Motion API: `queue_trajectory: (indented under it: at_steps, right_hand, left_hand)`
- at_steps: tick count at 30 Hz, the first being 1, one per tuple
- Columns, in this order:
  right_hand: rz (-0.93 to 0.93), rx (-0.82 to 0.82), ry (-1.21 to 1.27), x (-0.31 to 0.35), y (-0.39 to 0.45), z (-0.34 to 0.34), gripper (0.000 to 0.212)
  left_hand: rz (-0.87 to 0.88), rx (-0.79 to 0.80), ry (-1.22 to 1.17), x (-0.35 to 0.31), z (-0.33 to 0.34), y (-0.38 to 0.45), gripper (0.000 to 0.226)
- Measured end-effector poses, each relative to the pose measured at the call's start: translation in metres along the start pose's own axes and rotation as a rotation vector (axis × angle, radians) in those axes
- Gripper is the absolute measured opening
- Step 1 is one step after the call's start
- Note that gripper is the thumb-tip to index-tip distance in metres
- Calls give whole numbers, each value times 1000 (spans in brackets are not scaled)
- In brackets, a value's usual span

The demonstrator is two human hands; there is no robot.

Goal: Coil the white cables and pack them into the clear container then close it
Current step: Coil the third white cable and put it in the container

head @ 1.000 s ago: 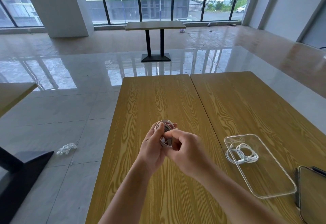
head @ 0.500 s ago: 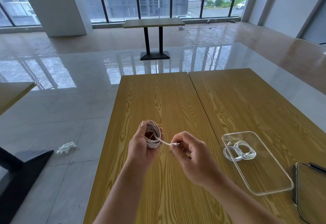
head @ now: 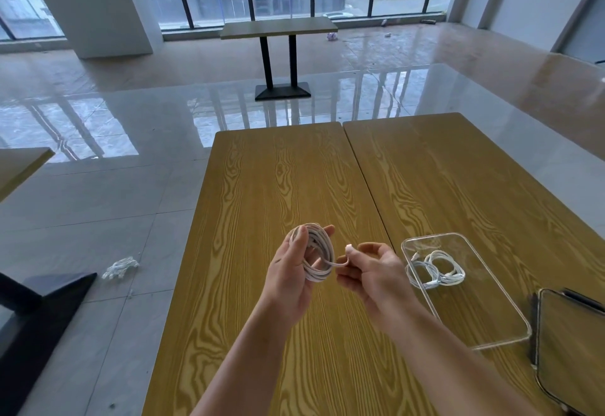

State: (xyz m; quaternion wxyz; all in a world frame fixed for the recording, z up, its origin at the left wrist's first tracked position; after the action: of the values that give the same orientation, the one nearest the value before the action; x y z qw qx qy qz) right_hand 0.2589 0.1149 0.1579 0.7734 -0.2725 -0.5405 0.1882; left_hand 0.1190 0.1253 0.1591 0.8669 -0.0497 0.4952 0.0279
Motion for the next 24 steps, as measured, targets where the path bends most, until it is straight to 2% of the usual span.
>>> queue_trajectory:
  at_steps: [2, 5, 9, 14, 18, 24]
  right_hand:
    - [21, -10, -80, -1, 3, -4, 11]
    - [69, 74, -146, -4, 4, -4, 13]
    - [140, 288, -80, -6, 0, 0, 29]
    - [186, 423, 29, -7, 2, -4, 23]
    - [163, 433, 125, -5, 5, -8, 24]
    - [101, 346, 125, 2, 16, -27, 22]
  left_hand:
    - [2, 0, 44, 4, 6, 1, 30]
    - [-18, -15, 98, 9, 10, 2, 35]
    - [-76, 4, 119, 20, 14, 1, 43]
    - [-103, 11, 97, 28, 18, 1, 50]
    - [-171, -37, 11, 40, 25, -1, 59]
    - [-151, -93, 39, 56, 35, 4, 41]
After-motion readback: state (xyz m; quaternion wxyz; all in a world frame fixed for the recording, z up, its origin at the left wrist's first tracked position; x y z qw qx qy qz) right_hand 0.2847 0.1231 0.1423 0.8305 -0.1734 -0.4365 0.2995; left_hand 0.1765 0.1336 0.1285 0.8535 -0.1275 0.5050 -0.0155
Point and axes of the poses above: each hand's wrist, its own y-axis towards the middle knuckle, its own z-axis out of the palm, x = y × z, the point moved 7 cm from there along y, towards the middle knuckle, and after that the axes turned 13 degrees about z, right-handed, at the moved point
